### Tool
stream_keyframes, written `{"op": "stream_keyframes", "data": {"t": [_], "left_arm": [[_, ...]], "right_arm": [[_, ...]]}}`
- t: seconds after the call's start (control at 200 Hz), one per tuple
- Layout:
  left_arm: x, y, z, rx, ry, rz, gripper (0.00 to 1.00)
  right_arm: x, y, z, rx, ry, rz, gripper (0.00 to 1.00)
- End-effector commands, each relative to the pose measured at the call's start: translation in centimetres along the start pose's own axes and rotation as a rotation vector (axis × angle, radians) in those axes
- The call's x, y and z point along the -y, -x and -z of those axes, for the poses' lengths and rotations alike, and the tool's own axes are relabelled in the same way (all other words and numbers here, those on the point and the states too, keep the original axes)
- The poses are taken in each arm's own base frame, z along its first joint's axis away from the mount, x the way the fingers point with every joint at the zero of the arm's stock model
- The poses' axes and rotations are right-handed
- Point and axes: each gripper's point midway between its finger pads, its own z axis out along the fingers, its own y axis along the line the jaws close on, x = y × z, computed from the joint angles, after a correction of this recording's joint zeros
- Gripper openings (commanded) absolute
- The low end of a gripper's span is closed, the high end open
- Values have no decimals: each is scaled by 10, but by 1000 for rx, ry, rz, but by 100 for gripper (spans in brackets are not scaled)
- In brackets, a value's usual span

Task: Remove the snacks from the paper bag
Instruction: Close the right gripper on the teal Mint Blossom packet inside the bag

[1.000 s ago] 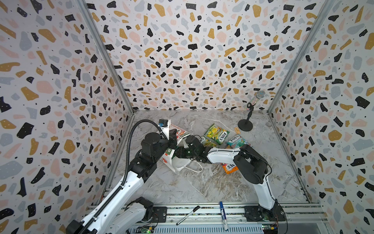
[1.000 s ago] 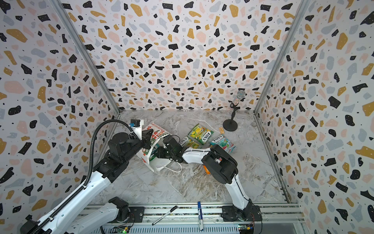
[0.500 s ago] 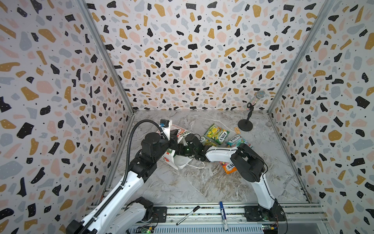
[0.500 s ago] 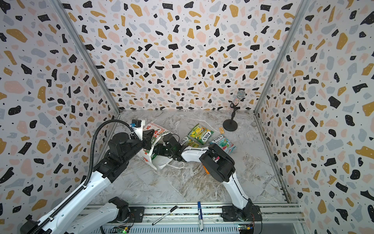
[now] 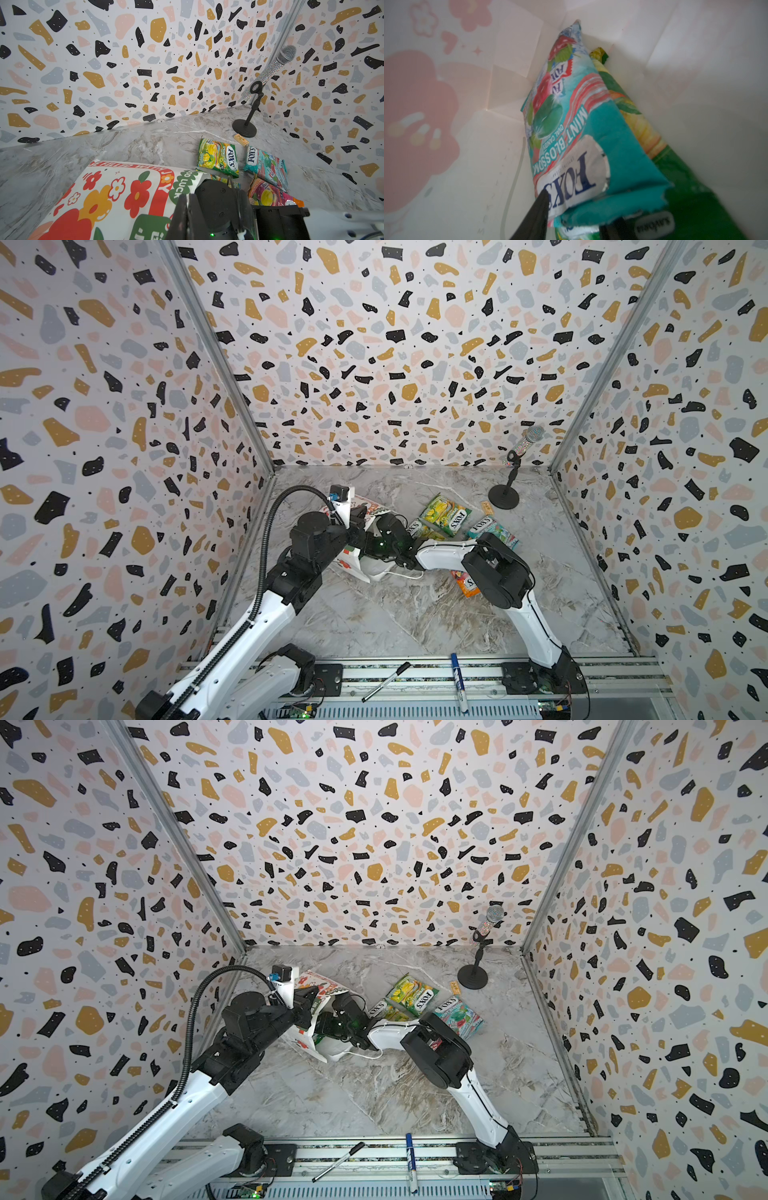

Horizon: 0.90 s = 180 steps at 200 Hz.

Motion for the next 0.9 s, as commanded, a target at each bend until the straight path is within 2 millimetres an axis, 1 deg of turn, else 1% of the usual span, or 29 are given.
{"op": "stream_keyframes", "data": {"t": [0.0, 0.05, 0.1, 0.135, 0.215, 0.27, 0.34, 0.395, 0.531, 0.641, 0.896], "left_arm": [[1, 13, 3, 59, -7, -19, 0], [1, 14, 3, 60, -6, -22, 0], [0, 14, 4, 62, -4, -23, 0], [-1, 14, 4, 62, 2, -23, 0], [-5, 15, 5, 65, 29, -18, 0], [-11, 15, 5, 69, 64, -8, 0], [-22, 15, 5, 71, 122, 11, 0], [-28, 14, 6, 67, 161, 18, 0], [-44, 13, 9, 71, 250, 39, 0], [-49, 13, 10, 77, 280, 46, 0], [-56, 12, 10, 78, 320, 58, 0]], "right_arm": [[-15, 17, -4, 60, 33, -44, 41], [-16, 18, -7, 62, 41, -51, 40], [-18, 19, -11, 63, 42, -45, 36], [-21, 18, -13, 60, 47, -37, 31], [-30, 17, -13, 65, 86, -17, 17], [-35, 18, -10, 74, 103, 4, 8], [-44, 17, -3, 82, 121, 36, 0], [-51, 17, 4, 85, 136, 68, 0], [-62, 12, 23, 72, 150, 129, 0], [-68, 9, 39, 69, 156, 167, 0], [-90, 9, 72, 80, 182, 243, 0]]}}
